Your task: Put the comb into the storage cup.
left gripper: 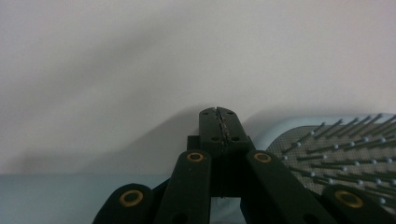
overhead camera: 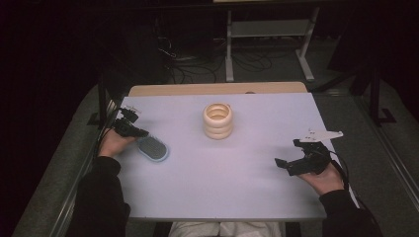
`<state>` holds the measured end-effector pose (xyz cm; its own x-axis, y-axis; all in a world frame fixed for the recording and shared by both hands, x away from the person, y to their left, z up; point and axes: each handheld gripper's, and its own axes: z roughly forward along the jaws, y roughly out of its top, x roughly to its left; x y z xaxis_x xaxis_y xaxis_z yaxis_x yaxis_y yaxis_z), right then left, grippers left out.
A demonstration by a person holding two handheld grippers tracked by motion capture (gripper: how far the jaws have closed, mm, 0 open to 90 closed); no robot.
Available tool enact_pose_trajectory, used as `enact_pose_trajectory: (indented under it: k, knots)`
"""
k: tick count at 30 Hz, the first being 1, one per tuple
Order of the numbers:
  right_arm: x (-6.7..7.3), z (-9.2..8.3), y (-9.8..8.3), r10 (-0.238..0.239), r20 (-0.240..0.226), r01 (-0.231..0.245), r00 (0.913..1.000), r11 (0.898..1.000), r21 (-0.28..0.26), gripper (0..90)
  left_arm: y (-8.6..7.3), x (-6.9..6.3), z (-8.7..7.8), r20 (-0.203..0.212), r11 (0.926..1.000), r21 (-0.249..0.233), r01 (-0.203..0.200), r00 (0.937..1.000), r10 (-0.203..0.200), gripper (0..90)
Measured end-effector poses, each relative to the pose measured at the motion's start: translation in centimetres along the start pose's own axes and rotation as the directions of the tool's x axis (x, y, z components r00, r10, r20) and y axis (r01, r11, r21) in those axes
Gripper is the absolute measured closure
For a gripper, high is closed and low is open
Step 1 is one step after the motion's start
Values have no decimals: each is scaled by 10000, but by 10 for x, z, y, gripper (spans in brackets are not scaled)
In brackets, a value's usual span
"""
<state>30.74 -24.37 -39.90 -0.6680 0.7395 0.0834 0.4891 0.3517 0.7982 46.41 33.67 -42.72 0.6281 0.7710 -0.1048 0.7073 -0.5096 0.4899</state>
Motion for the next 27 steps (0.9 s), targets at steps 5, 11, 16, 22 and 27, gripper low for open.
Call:
enact_pose_trajectory:
  k: [5,11,16,22,27]
  knots:
    - [0,-2,-1,22,6,-22,10000,10000,-24,0,-7,-3,-3,-16,9998,-91,169,9999,-169,900]
    - [1,-2,-1,12,22,-12,10000,10000,-19,0,-12,-7,-6,-73,9999,-68,148,9999,-148,900]
    - [2,-1,-1,-18,48,17,10000,10000,74,0,-20,-10,-9,-41,9983,-245,527,9986,-528,900]
    - [2,-2,-1,-51,45,51,10000,10000,23,0,-28,-16,-13,-192,9963,-491,712,9972,-722,900]
    - [3,-2,-1,-104,45,103,9999,9999,56,0,-32,-22,-17,-364,9951,-668,727,9965,-752,900]
